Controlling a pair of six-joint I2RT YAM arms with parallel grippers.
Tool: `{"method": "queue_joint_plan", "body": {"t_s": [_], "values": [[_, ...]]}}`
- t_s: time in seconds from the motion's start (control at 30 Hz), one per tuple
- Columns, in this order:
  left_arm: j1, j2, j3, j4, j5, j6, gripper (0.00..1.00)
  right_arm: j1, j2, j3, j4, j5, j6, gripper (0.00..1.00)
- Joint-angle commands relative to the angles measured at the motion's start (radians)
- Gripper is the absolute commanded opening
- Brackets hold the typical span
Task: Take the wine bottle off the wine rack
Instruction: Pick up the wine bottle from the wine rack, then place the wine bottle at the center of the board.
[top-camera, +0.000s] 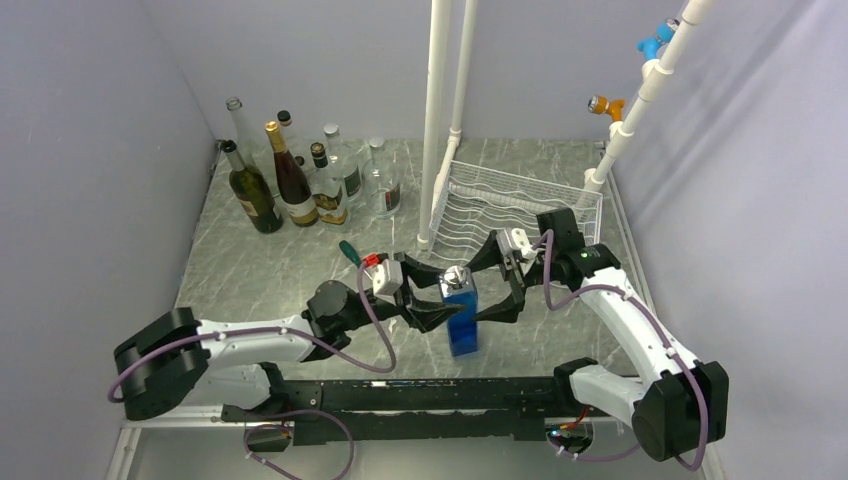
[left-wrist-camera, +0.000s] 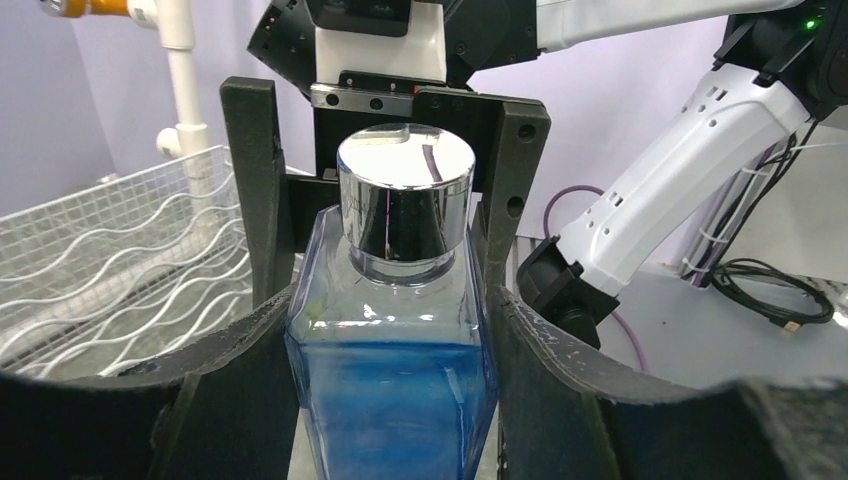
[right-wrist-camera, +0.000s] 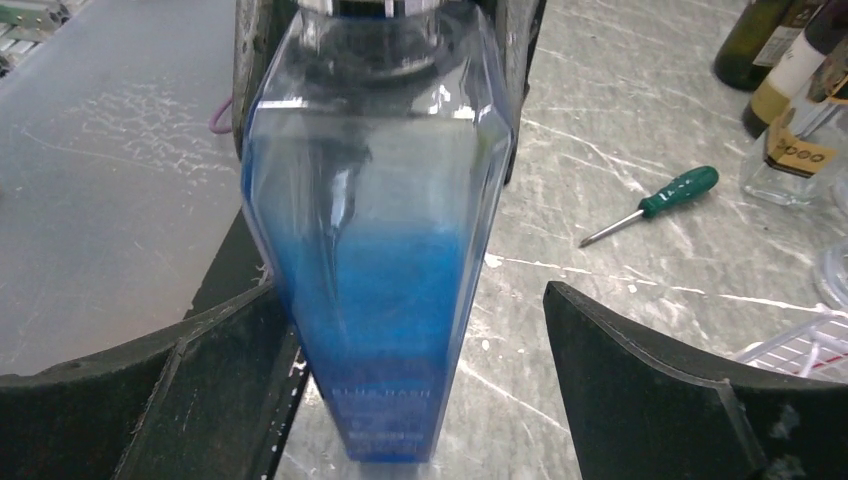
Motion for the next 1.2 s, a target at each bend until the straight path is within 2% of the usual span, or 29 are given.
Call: {"method": "queue_joint_plan", "body": {"t_s": [0.0, 0.37, 0.67, 1.17], "values": [[-0.006, -0.139, 0.057, 0.039, -0.060, 0.094, 0.00, -0.019, -0.028, 0.053, -0.048, -0.045, -0.082, 1.00], [0.040, -0.289, 0.069, -0.176, -0.133, 0.179, 0.00, -0.060, -0.049, 0.068, -0.084, -0.055, -0.106, 1.00], [0.145, -0.394, 0.080, -0.339, -0.168, 0.191, 0.00, -0.068, -0.052, 0.061, -0.061, -0.036, -0.088, 1.00], [0.359, -0.527, 0.065, -0.473, -0.284, 0.315, 0.00, -0.072, -0.046, 0.051, -0.030, -0.016, -0.059, 1.00]]}}
